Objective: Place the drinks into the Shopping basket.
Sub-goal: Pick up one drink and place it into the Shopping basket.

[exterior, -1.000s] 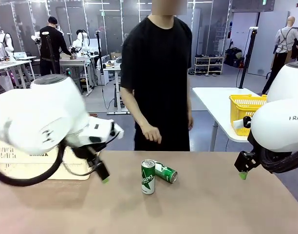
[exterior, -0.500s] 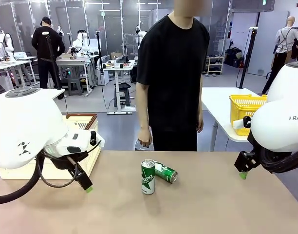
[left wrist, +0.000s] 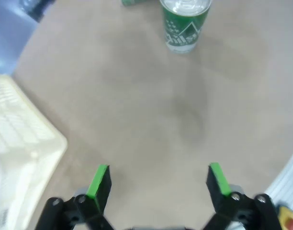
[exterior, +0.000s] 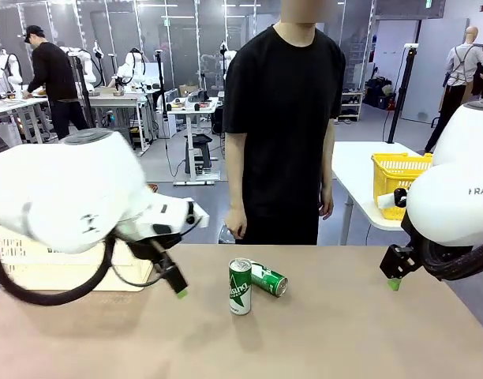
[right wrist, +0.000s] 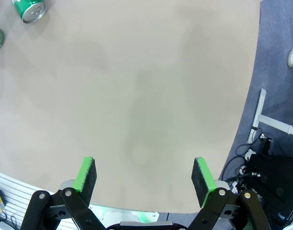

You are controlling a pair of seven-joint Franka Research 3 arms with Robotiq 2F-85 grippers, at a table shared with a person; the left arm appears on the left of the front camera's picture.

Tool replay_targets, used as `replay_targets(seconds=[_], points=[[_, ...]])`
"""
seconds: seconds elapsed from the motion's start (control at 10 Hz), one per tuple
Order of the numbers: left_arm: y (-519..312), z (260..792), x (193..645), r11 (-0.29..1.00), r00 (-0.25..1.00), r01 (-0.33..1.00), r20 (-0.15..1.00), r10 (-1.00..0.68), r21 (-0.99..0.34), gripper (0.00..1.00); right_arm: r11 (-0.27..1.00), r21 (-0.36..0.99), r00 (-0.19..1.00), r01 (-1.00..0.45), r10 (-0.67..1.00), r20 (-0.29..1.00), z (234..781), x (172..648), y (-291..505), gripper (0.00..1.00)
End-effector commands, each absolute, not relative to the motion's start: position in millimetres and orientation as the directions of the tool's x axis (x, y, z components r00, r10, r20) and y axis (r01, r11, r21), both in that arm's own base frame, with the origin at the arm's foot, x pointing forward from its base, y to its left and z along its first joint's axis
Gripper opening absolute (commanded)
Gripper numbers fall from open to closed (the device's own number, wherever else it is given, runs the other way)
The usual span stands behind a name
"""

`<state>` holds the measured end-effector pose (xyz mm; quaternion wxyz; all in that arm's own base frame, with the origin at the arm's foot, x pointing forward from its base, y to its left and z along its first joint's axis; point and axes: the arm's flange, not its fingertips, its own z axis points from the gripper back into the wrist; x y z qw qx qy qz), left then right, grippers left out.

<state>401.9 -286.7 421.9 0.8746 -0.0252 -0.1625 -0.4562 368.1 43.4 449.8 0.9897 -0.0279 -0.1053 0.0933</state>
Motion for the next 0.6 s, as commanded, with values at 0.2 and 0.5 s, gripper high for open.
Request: replay_targets(seconds=[0.2,0.5], points=[[-375,432,453,0.556,0.503,0.81,0.267,-0.822,0.185,1.0,0.98,-0.078,0.959,-0.184,0.196,0.204,451,368,43,1.0],[-421,439,471,0.522,0.471,0.821,0.243,-0.848,0.23,1.0,0.98,-0.078,0.959,-0.184,0.196,0.204,451,368,43,1.0]])
